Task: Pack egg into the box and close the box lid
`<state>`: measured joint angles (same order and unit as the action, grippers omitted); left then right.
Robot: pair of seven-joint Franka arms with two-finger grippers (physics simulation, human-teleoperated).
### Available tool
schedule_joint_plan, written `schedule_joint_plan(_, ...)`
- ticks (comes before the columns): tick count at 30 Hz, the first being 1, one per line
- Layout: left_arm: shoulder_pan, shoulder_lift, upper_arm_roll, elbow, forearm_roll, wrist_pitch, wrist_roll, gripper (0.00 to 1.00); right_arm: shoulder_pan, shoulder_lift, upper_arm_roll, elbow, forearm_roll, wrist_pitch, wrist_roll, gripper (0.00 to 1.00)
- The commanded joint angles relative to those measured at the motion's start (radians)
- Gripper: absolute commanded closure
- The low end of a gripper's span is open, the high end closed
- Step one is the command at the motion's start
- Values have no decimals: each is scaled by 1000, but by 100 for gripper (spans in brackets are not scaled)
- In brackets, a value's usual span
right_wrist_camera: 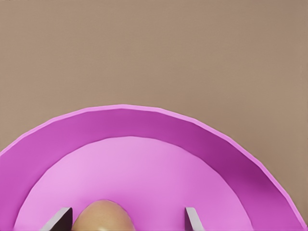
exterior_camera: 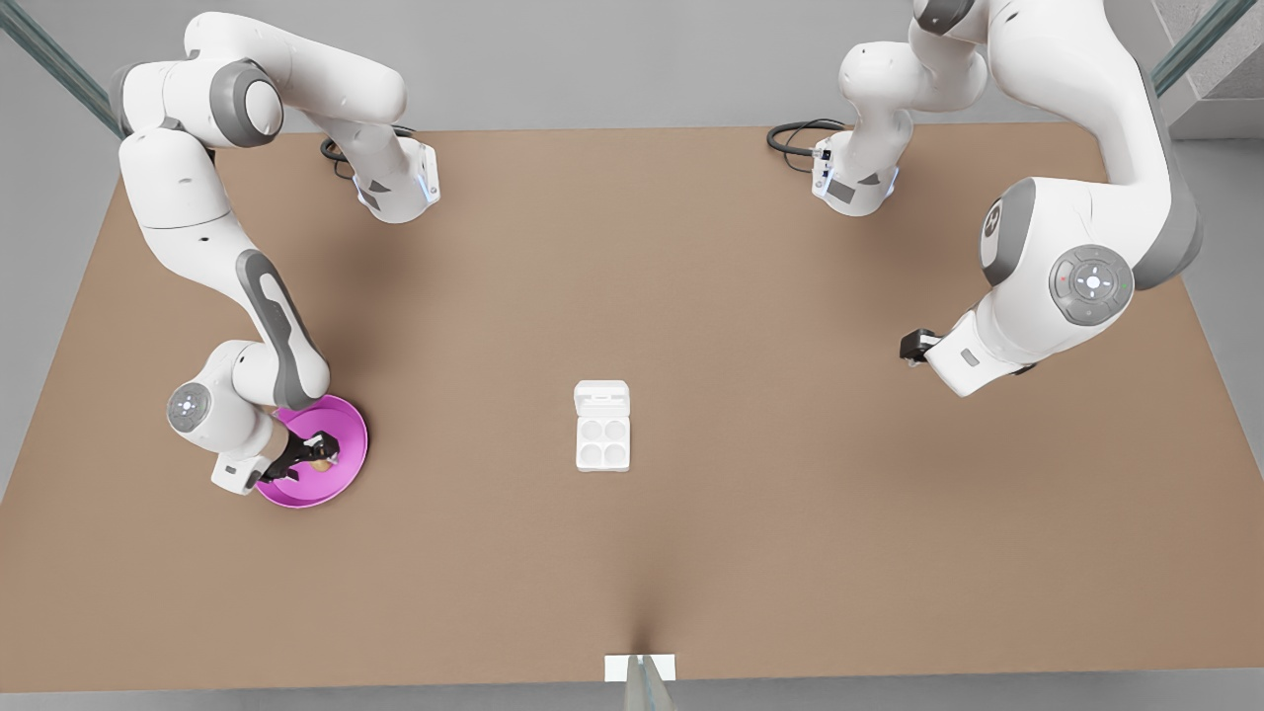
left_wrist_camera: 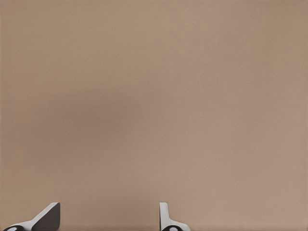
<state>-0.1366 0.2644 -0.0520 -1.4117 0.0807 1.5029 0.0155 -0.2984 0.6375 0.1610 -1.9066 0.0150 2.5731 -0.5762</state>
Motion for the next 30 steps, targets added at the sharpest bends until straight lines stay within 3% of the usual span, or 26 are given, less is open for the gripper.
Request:
schedule_joint_plan(1, 0, -1, 0, 0, 1, -1, 0, 0, -4, -1, 0, 0, 2, -1, -7, 10)
schedule_joint_plan(8, 0, 4, 0, 0, 1, -1, 0, 0, -18, -13, 3, -17, 0, -1, -13, 10)
schedule_joint_plan(9, 0, 4, 0, 0, 1, -1, 0, 0, -18, -13, 3, -18, 0, -1, -16, 18)
schedule_joint_plan(13, 0, 6, 0, 0, 1, 0, 0, 0, -18, -13, 3, -17, 0, -1, -14, 31)
schedule_joint_plan(17, 0, 12, 0, 0, 1, 0, 0, 0, -18, -15, 3, -18, 0, -8, -16, 58)
schedule_joint_plan(23, 0, 12, -2, 0, 1, -1, 0, 0, -15, -47, 11, -9, 0, -27, -8, 59)
schedule_joint_plan(26, 0, 12, 0, 0, 1, -1, -2, 0, -15, -67, 64, 57, 2, -160, 93, 59)
schedule_joint_plan(30, 0, 12, 0, 0, 1, -1, -3, 0, 28, -59, 164, 144, 6, -182, 283, 59)
